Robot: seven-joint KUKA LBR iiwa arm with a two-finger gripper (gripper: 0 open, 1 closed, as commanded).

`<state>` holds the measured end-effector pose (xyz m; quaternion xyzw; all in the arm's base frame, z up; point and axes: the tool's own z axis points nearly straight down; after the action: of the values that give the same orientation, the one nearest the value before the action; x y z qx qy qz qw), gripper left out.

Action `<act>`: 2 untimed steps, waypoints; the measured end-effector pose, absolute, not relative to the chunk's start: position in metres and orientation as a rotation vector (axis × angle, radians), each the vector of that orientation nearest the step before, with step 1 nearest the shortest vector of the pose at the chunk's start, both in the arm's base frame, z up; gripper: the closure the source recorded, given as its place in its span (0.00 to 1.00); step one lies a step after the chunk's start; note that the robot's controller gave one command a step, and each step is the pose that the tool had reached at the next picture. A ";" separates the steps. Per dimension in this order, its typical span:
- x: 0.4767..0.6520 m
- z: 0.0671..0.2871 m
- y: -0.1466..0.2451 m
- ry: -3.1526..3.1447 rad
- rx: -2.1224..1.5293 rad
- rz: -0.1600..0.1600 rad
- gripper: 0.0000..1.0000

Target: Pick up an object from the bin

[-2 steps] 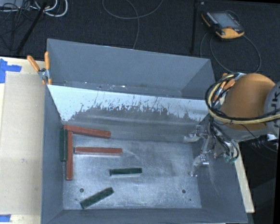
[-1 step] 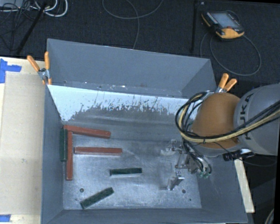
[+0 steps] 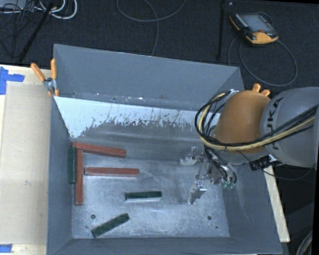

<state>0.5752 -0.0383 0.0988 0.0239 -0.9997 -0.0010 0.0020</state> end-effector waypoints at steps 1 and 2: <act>0.537 0.076 0.024 -3.153 0.207 -0.001 1.00; 0.537 0.076 0.024 -3.153 0.208 -0.001 1.00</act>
Offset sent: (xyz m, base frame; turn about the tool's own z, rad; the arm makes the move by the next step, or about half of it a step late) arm 0.0000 0.0000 0.0000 0.0000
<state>0.5375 0.0236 0.0765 0.0657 -0.9978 -0.0002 -0.0094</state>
